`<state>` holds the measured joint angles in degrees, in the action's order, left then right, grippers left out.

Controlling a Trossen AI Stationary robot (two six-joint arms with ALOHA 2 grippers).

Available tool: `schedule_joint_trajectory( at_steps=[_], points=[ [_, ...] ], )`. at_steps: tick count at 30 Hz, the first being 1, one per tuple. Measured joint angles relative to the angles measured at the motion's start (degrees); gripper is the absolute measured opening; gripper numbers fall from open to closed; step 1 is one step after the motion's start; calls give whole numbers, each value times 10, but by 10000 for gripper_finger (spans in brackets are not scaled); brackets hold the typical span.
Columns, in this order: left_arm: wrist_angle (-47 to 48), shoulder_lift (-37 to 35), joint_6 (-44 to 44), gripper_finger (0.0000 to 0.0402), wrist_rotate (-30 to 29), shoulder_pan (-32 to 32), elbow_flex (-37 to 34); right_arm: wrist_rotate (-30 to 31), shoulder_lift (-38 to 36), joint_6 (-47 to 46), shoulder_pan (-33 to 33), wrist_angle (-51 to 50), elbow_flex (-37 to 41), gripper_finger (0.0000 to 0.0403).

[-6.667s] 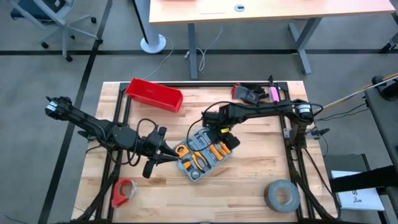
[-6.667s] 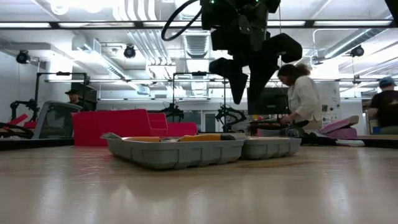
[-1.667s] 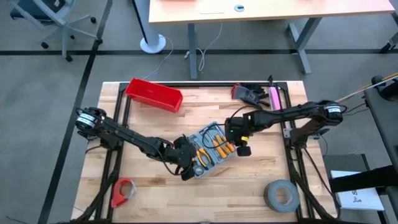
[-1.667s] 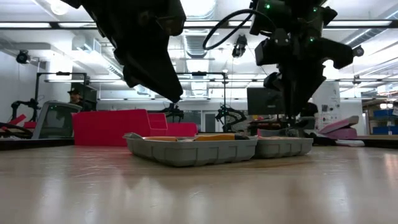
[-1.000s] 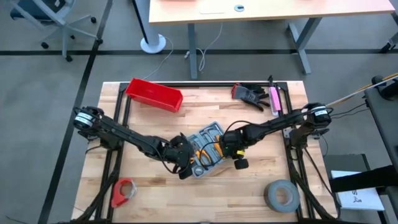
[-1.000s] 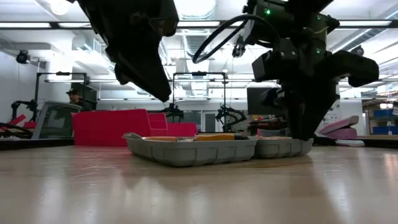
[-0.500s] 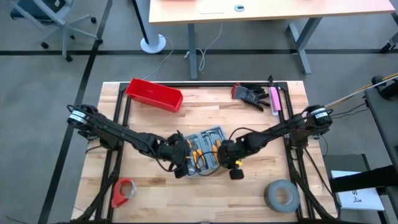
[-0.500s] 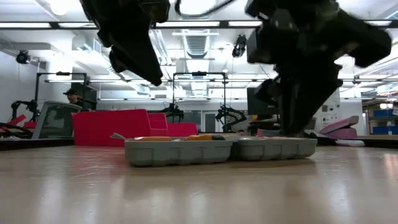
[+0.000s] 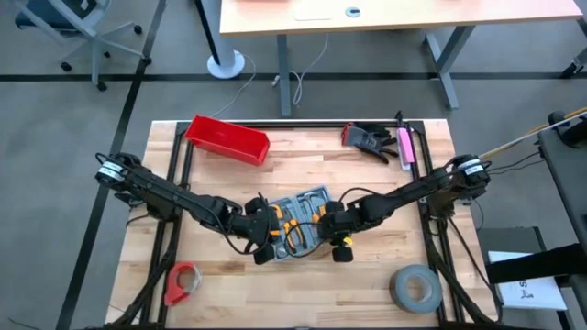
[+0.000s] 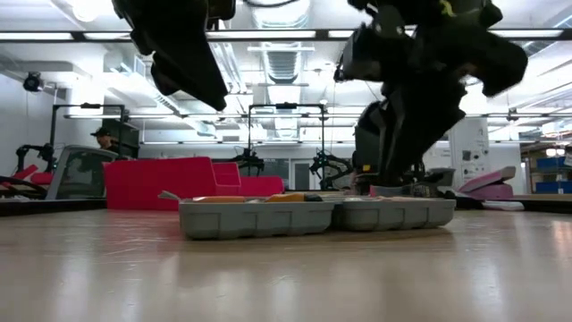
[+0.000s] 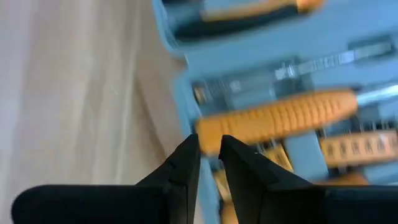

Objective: Prefit tool cases
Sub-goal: Adjust the tools to fit the prefit tool case

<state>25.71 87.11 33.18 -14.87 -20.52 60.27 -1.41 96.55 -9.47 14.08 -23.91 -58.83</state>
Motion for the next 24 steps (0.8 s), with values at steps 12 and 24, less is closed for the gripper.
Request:
schedule_joint_trajectory(
  at_steps=[12, 24],
  points=[
    [0, 0, 9, 114, 0, -10, 0, -2, 13, 26, -13, -76, 1, 39],
    [2, 0, 10, 114, 0, -12, 0, -44, 38, -27, 31, -16, -2, 50]
  ],
)
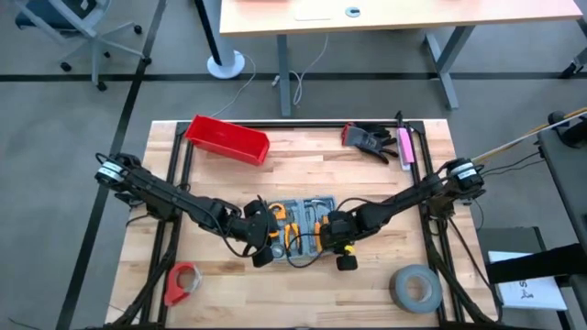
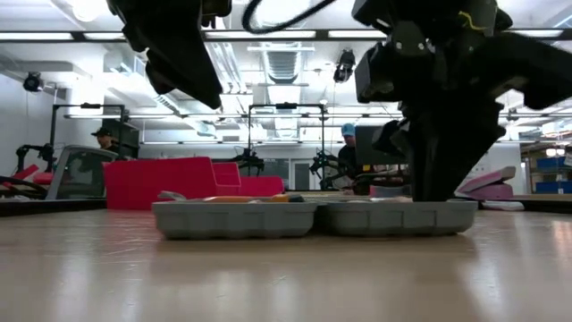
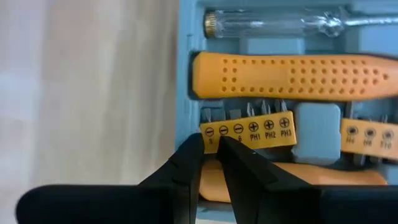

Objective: Prefit tool cases
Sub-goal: Adjust the tools to fit the prefit tool case

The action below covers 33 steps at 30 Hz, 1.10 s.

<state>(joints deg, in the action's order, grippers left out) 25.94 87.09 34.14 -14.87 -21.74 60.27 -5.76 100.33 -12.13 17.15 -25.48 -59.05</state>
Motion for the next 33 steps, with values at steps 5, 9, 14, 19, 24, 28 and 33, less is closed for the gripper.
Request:
schedule_joint_trajectory(
  at_steps=[5, 9, 14, 19, 24, 28, 33],
  points=[
    [1, 0, -1, 114, 5, 0, 0, -3, 1, -8, 15, 7, -18, 42],
    [1, 0, -1, 114, 6, 0, 0, 3, 1, -10, 15, -1, -35, 37],
    [0, 0, 5, 114, 6, -2, 0, 57, -3, 0, 13, -58, -72, 40],
    [-2, 0, 11, 118, 6, -4, 0, 88, -4, 11, 10, -109, -79, 51],
    [-49, 21, 9, 135, 12, -3, 0, 117, -18, -7, 8, -150, -72, 57],
    [-80, 53, 2, 147, 24, -1, 0, 133, -49, -19, 8, -148, -51, 52],
    [-98, 75, -1, 150, 19, 7, 0, 149, -102, -44, 8, -146, -14, 42]
  ],
)
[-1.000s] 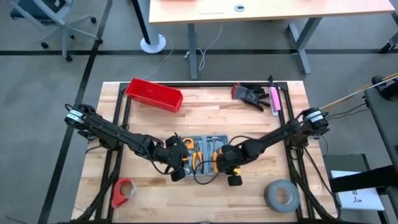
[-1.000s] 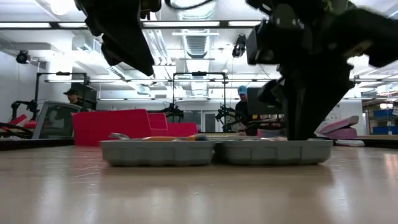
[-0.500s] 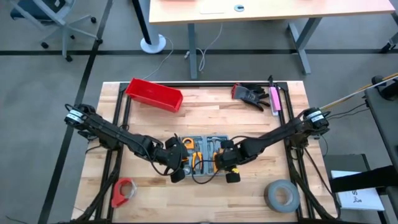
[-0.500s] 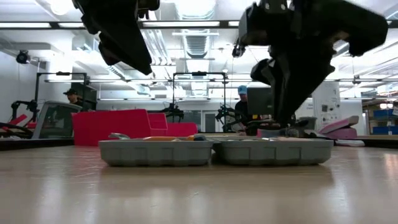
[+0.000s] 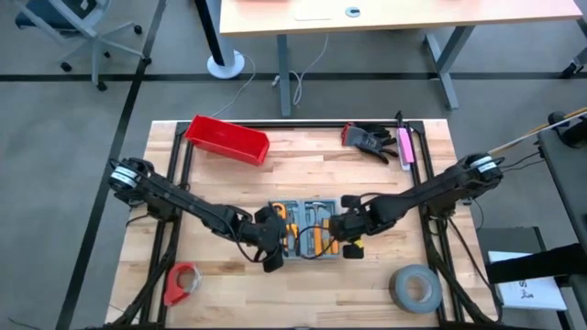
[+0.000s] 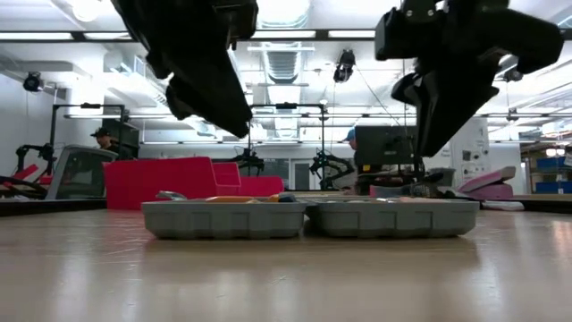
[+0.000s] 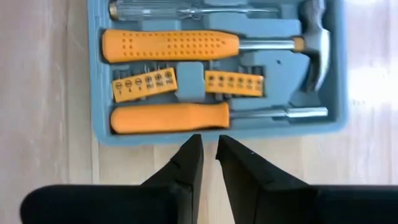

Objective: Prefit tool cases
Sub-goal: Adjust the tools to fit the prefit tool case

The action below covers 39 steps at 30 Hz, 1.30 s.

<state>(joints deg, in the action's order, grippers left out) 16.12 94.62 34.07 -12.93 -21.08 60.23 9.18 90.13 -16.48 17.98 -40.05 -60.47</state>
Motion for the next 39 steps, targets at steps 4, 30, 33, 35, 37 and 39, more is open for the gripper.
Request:
schedule_joint_trajectory(
  at_steps=[4, 30, 33, 35, 37, 39],
  points=[
    [-4, 6, -7, 143, -17, 19, 0, 8, -40, -12, 0, 8, 30, 40],
    [-17, 44, -94, 117, 51, 132, 0, 25, -87, -30, 0, 156, 131, 41],
    [-20, 51, -96, 123, 78, 135, 0, 25, -87, -30, 0, 160, 131, 45],
    [-24, 58, -96, 127, 84, 138, 5, 25, -87, -30, 0, 170, 131, 49],
    [-1, 60, -96, 131, 85, 139, 10, 26, -87, -30, 0, 171, 131, 53],
    [2, 67, -102, 133, 94, 142, 31, 25, -87, -30, 0, 172, 131, 56]
  ],
)
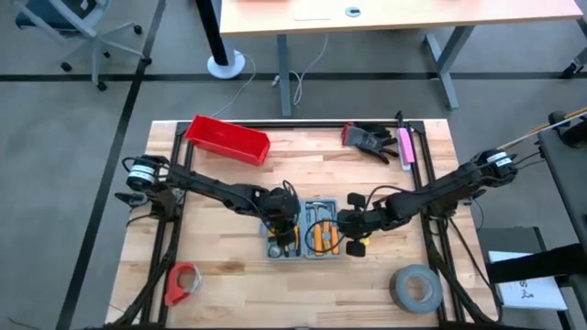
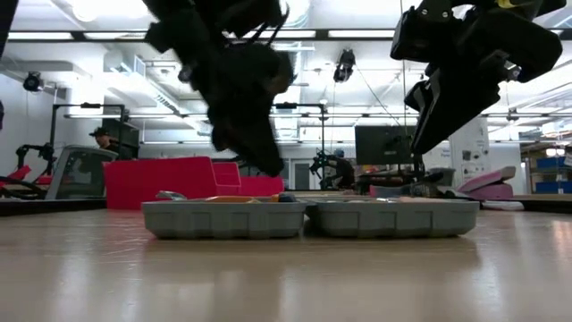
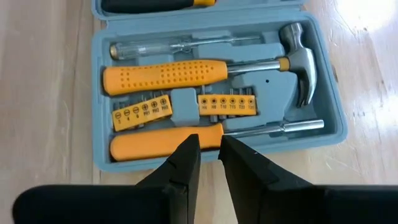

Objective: Prefit tool cases
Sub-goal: Adjust the tools to fit the prefit tool case

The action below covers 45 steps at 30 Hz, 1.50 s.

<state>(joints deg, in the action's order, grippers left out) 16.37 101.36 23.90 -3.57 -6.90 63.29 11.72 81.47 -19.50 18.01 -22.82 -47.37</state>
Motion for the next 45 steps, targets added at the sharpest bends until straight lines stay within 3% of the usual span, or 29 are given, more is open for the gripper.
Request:
schedule_joint_trajectory(
  at_steps=[8, 14, 22, 34, 45],
  points=[
    [211, 60, -68, 124, 3, 5, 153, 0, -14, 1, 2, -8, 1, 54],
    [254, 92, -87, 117, 31, 5, 210, 4, -63, -5, 19, -18, 6, 41],
    [242, 96, -71, 121, 43, 12, 200, 19, -116, -9, 21, -31, 10, 45],
    [169, 158, -57, 115, 70, 16, 159, 33, -114, -6, 22, -24, 11, 45],
    [225, 99, -59, 117, 58, 15, 190, 33, -114, -16, 22, -27, 13, 45]
  ],
)
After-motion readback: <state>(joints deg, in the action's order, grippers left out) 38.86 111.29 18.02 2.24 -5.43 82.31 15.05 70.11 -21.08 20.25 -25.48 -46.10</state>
